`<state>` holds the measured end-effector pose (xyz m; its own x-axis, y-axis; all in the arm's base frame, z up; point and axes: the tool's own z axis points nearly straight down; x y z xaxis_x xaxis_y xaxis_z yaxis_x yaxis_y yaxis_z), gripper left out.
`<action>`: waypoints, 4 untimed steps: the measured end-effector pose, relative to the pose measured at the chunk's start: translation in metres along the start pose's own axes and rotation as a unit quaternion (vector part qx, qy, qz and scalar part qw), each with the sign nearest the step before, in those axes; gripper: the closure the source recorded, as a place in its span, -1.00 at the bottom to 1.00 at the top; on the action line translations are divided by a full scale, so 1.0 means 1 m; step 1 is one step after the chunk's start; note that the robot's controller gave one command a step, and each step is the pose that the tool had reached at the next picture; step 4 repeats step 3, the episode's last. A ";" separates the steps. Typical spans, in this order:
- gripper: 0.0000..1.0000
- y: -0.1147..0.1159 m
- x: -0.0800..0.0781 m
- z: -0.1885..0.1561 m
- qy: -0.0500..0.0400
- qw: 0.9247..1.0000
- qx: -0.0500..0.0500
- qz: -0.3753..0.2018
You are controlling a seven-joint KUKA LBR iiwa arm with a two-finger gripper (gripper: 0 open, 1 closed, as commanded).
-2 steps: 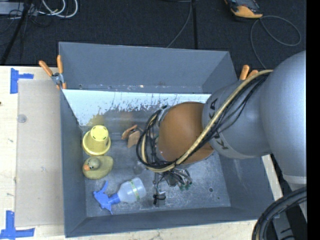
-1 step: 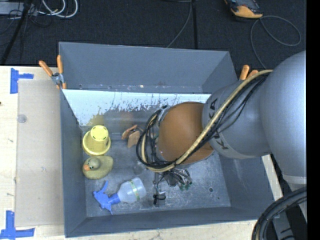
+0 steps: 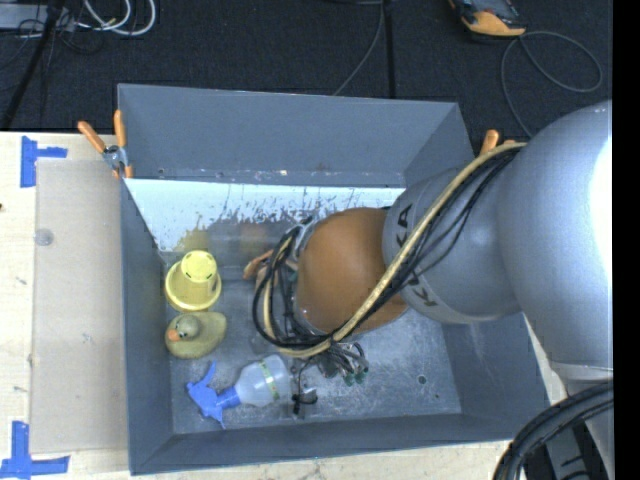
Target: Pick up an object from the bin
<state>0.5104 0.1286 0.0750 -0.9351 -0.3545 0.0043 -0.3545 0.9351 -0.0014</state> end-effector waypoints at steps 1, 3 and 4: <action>1.00 0.016 -0.012 0.006 0.000 0.999 -0.002 -0.049; 1.00 0.027 -0.004 -0.184 -0.003 0.997 -0.002 -0.071; 1.00 0.027 -0.004 -0.184 -0.003 0.997 -0.002 -0.071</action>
Offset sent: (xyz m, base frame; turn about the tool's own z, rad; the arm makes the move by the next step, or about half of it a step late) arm 0.0000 0.0000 0.0000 0.0000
